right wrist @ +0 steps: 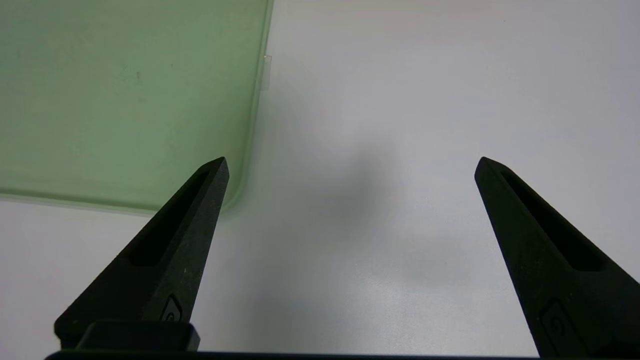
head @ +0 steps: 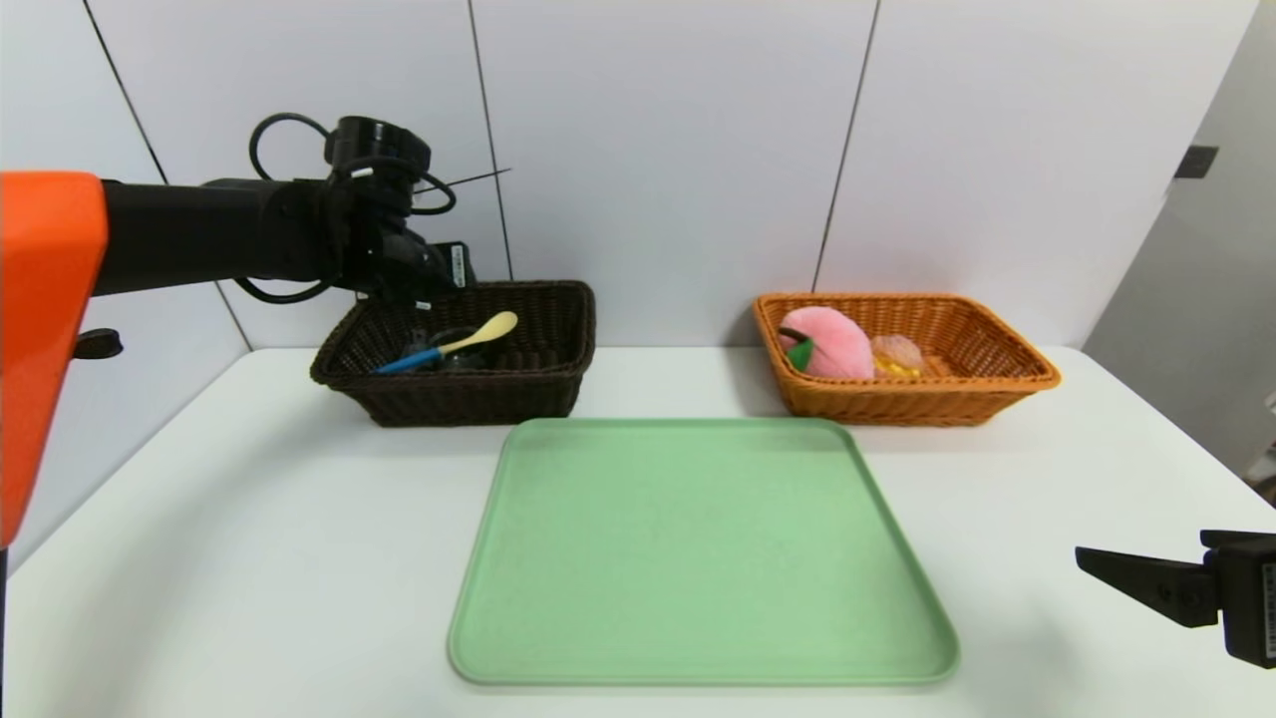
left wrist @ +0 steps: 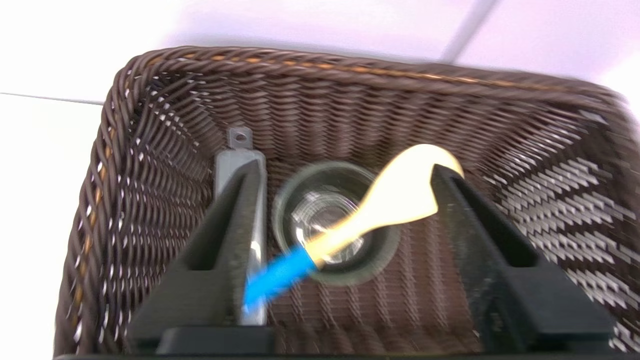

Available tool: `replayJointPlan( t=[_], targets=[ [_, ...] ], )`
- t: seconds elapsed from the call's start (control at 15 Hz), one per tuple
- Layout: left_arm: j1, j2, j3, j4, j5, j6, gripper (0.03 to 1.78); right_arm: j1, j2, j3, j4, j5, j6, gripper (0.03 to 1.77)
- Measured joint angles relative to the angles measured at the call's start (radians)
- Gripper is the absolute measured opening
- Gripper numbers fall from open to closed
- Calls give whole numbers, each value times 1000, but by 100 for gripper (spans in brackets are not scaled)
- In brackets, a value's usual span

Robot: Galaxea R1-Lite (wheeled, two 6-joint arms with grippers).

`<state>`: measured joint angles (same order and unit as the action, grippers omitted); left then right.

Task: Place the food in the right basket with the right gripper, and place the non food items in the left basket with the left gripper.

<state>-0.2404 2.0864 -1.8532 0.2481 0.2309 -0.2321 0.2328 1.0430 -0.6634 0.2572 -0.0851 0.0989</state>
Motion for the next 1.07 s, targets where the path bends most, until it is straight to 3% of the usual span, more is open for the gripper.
replayJointPlan(
  t=[0.27, 0.6, 0.87, 1.07],
  targets=[
    [-84, -125, -8, 138, -6, -7, 143, 0, -7, -13, -3, -21, 0, 170],
    [-212, -354, 57, 391, -12, -52, 156, 5, -33, -80, -27, -11, -2, 170],
    [-281, -594, 241, 411, -9, -36, 162, 9, -47, -89, -97, -11, -26, 170],
    [-331, -824, 406, 411, 11, 18, 164, 11, -101, -90, -96, -9, -157, 170]
  ],
)
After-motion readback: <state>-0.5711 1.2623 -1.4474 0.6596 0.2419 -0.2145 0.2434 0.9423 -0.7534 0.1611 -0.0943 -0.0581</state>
